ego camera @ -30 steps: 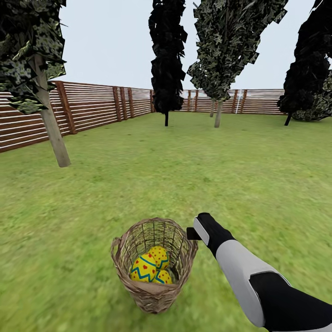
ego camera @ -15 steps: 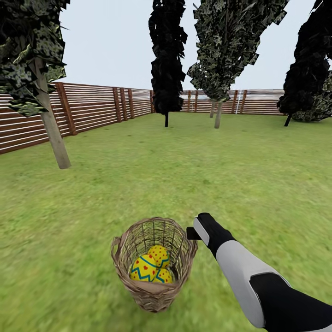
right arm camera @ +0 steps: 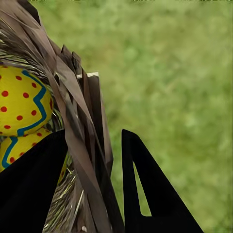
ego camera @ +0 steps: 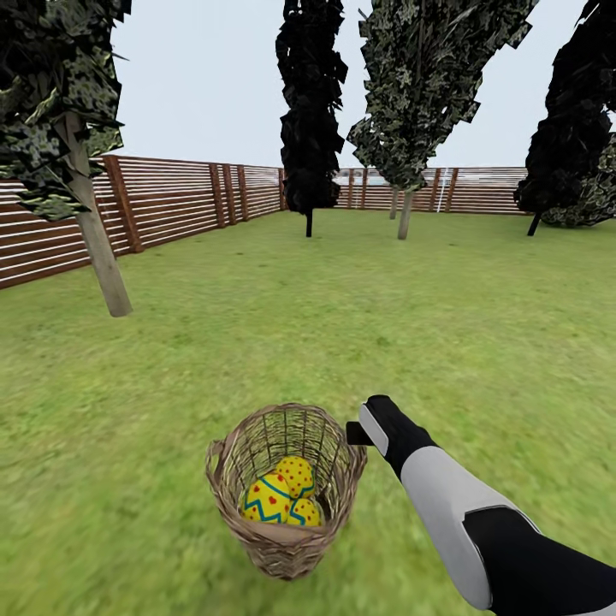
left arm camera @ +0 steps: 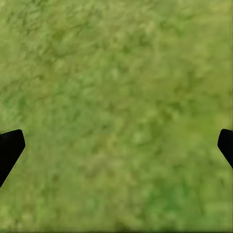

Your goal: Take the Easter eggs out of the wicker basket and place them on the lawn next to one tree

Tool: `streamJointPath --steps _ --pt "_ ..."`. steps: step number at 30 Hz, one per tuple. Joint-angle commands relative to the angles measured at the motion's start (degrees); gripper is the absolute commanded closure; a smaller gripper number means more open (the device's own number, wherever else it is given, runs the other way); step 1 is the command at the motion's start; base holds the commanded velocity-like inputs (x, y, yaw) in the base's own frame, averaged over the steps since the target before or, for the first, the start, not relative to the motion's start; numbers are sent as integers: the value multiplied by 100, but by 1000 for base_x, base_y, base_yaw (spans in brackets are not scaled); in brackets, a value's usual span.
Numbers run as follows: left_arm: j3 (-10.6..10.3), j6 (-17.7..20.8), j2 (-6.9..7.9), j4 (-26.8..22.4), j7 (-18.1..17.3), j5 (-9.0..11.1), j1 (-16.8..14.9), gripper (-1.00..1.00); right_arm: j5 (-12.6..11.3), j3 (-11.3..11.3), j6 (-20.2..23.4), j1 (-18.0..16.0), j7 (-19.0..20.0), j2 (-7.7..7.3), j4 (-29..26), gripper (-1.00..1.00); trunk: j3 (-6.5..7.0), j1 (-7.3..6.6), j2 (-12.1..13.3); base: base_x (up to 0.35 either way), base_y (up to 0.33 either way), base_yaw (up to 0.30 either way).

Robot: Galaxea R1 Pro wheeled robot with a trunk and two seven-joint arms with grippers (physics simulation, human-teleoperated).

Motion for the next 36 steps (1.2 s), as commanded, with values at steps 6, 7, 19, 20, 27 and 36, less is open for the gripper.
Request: streamJointPath --steps 6,7,19,20,27,36 --pt "8 34 -6 -10 -17 2 2 -100 -102 24 9 -4 -48 0 -5 100 103 -133 239 0 0 0" --pt "9 34 -6 -10 -24 1 2 -100 -102 24 11 -4 -48 0 -5 100 121 -155 280 0 0 51" --pt "8 34 -13 -64 -30 1 7 -100 -104 33 13 -9 -39 0 -5 100 157 -199 360 28 0 262" --pt "8 34 -14 -75 -28 1 8 -100 -103 33 13 -11 -39 0 -5 100 157 -199 360 259 0 292" --pt "8 34 -15 -77 -17 -7 10 -100 -102 33 14 -12 -39 0 -5 100 157 -199 360 320 0 290" --pt "8 27 -15 -72 -11 -12 10 -100 -102 33 10 -11 -39 0 -5 100 157 -199 360 338 -8 97"
